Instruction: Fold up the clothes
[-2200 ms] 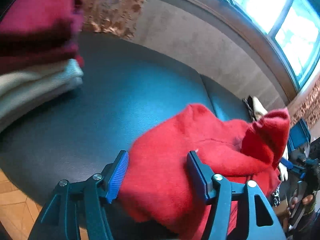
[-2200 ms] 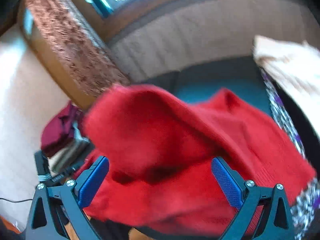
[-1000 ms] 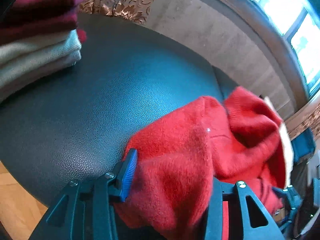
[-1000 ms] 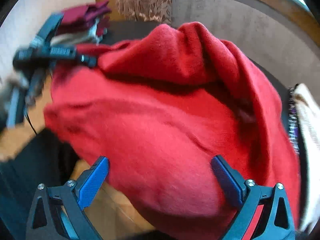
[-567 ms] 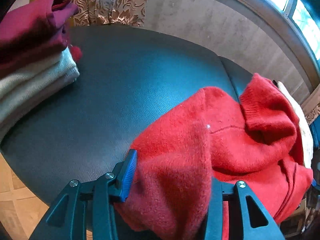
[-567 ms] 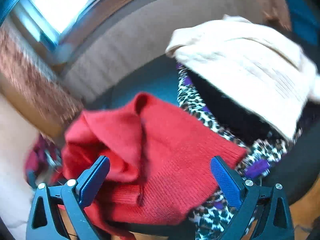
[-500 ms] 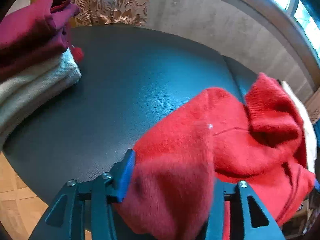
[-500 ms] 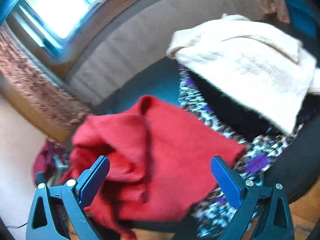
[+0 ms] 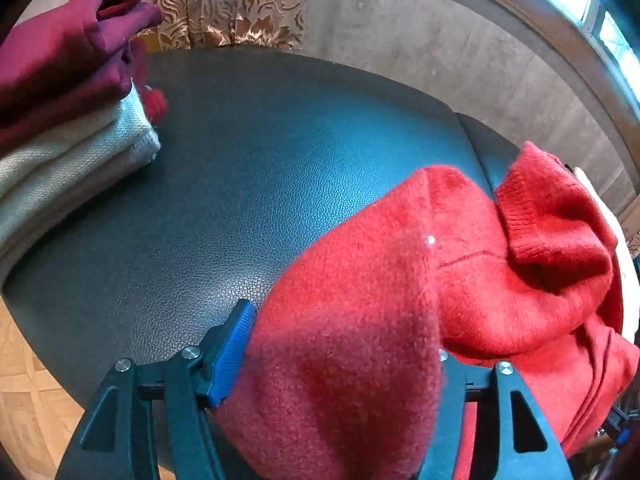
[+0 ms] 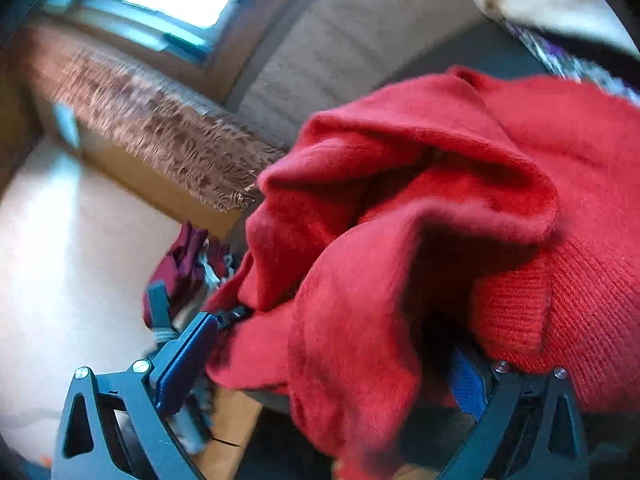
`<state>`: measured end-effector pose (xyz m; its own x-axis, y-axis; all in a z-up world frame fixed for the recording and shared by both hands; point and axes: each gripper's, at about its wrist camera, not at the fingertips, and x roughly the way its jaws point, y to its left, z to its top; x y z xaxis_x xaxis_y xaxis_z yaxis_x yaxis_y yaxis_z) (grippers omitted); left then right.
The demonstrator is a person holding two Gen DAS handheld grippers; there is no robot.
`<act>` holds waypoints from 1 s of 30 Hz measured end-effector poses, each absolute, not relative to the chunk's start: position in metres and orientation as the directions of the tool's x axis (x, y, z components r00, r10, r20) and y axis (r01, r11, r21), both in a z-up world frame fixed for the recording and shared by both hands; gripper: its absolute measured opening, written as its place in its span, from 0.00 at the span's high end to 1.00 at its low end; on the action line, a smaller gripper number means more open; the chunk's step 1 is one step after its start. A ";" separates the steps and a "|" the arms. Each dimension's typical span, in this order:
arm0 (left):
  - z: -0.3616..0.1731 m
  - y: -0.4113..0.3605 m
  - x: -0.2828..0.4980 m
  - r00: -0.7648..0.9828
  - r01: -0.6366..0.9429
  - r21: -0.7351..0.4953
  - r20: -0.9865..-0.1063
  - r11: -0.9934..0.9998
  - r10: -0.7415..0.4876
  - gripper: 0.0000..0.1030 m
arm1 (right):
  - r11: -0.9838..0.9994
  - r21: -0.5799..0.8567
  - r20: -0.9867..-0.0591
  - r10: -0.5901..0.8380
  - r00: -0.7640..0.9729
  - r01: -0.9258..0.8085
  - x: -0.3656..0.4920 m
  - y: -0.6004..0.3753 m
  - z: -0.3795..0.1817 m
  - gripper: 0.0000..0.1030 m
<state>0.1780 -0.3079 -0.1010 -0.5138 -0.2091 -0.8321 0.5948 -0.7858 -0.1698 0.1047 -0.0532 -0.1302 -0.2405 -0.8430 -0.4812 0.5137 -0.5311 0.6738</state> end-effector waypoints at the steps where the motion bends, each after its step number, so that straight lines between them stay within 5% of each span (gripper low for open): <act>1: -0.101 -0.305 0.178 -0.517 0.594 -0.164 -0.828 -0.788 -0.218 0.37 | -0.529 0.667 -0.481 -0.844 -0.239 0.524 0.106 -0.059 -0.133 0.00; 4: -0.100 -0.298 0.179 -0.525 0.591 -0.151 -0.818 -0.792 -0.236 0.36 | -0.591 0.598 -0.562 -0.791 -0.242 0.542 0.111 -0.063 -0.129 0.06; 5: -0.100 -0.296 0.179 -0.529 0.590 -0.153 -0.815 -0.793 -0.236 0.36 | -0.624 0.583 -0.589 -0.765 -0.258 0.520 0.107 -0.062 -0.127 0.23; 6: -0.099 -0.294 0.179 -0.532 0.587 -0.156 -0.814 -0.794 -0.234 0.35 | -0.645 0.566 -0.610 -0.747 -0.266 0.513 0.103 -0.061 -0.124 0.54; 8: -0.098 -0.291 0.180 -0.541 0.575 -0.157 -0.809 -0.803 -0.229 0.34 | -0.649 0.553 -0.617 -0.740 -0.266 0.523 0.097 -0.056 -0.114 0.88; 11: -0.097 -0.284 0.181 -0.552 0.554 -0.153 -0.803 -0.819 -0.223 0.31 | -0.749 0.301 -0.658 -0.611 -0.441 0.590 0.088 -0.055 -0.074 0.88; 15: -0.097 -0.276 0.184 -0.565 0.540 -0.159 -0.797 -0.826 -0.216 0.29 | -0.855 -0.099 -0.590 -0.361 -0.722 0.509 0.067 -0.035 -0.016 0.90; 20: -0.103 -0.275 0.195 -0.576 0.524 -0.156 -0.789 -0.838 -0.213 0.28 | -0.965 -0.161 -0.512 -0.097 -0.853 0.206 0.018 0.048 0.022 0.87; 22: -0.102 -0.273 0.199 -0.576 0.518 -0.159 -0.791 -0.840 -0.206 0.27 | -0.986 -0.079 -0.563 -0.077 -0.823 0.147 0.004 0.082 0.020 0.70; 24: -0.109 -0.301 0.203 -0.576 0.516 -0.181 -0.797 -0.837 -0.183 0.28 | -0.986 0.058 -0.607 -0.161 -0.779 0.158 0.002 0.106 0.011 0.30; 26: -0.108 -0.314 0.212 -0.594 0.535 -0.261 -0.792 -0.803 -0.138 0.32 | -0.972 0.162 -0.603 -0.235 -0.762 0.171 0.008 0.114 -0.001 0.19; 30: -0.098 -0.331 0.242 -0.654 0.572 -0.414 -0.751 -0.708 -0.090 0.33 | -0.966 0.145 -0.575 -0.258 -0.777 0.213 0.026 0.099 -0.011 0.07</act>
